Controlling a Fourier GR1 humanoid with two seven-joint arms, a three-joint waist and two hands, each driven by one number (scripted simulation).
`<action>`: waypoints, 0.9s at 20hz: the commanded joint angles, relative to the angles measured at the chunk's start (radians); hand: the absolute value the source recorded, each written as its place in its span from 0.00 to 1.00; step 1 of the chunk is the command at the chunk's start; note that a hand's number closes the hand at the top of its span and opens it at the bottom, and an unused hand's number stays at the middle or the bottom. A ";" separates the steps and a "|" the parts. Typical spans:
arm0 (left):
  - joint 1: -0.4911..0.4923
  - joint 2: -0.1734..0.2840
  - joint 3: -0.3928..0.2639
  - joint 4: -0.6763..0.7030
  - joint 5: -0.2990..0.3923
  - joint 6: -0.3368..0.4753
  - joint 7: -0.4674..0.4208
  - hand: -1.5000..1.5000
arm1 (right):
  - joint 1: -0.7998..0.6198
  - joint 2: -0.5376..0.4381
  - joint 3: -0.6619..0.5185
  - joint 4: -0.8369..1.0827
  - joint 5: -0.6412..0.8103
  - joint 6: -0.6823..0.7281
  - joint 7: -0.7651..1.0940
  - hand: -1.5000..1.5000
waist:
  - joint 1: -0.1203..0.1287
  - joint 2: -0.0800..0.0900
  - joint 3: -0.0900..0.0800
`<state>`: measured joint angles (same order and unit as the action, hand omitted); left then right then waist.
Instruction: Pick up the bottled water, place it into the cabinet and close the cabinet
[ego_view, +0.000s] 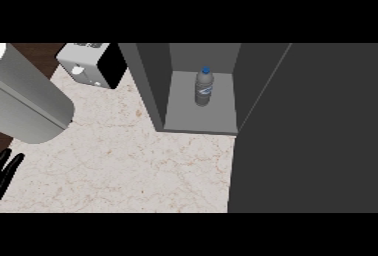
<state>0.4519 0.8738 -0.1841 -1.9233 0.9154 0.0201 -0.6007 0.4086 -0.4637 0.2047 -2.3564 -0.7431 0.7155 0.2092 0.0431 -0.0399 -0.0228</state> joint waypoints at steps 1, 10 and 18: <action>0.034 0.021 0.029 -0.003 0.014 -0.035 -0.010 0.00 | -0.067 0.010 0.052 -0.208 0.141 -0.112 0.103 1.00 | 0.009 0.000 -0.002; 0.090 0.068 0.107 0.011 0.058 -0.120 -0.025 0.00 | -0.308 0.104 0.230 -0.123 0.172 -0.322 0.230 1.00 | 0.027 0.005 0.000; 0.126 0.099 0.168 0.026 0.087 -0.183 -0.035 0.00 | -0.581 0.267 0.333 0.025 0.211 -0.533 0.318 1.00 | 0.055 0.014 0.004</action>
<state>0.5617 0.9608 -0.0393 -1.8973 0.9851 -0.1381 -0.6358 -0.0556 -0.2858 0.4590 -2.3000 -0.6460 0.3043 0.4703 0.0853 -0.0332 -0.0214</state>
